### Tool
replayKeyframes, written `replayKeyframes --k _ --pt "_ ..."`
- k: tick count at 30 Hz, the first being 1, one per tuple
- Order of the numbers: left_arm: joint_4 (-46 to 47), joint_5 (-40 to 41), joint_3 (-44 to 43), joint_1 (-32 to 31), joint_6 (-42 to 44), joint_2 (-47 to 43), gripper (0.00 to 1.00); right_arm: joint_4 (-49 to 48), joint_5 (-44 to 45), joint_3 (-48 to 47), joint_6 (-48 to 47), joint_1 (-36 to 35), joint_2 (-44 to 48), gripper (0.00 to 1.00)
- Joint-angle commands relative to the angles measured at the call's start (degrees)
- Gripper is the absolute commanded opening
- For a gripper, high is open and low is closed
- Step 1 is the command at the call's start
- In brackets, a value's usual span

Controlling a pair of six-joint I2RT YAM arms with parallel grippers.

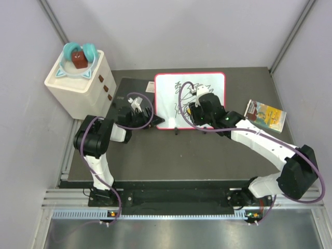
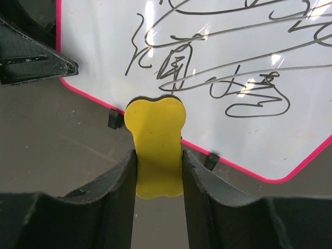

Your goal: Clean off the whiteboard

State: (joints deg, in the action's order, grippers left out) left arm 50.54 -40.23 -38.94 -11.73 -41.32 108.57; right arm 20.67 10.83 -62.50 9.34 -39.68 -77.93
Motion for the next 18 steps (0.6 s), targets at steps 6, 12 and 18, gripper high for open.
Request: replayKeyframes --k 6,12,18 --pt "11.3 -3.7 -2.5 -0.1 -0.8 3.4 0.60 -5.6 -0.7 -0.1 4.7 4.4 -2.7 0.00" --pt "14.3 -4.3 -0.8 -0.1 -1.4 3.0 0.48 -9.8 -4.7 -0.2 8.5 8.0 -8.0 0.00" --pt "15.5 -5.1 0.4 -0.1 -0.7 3.4 0.41 -12.8 -2.4 -1.9 9.8 7.9 -13.6 0.00"
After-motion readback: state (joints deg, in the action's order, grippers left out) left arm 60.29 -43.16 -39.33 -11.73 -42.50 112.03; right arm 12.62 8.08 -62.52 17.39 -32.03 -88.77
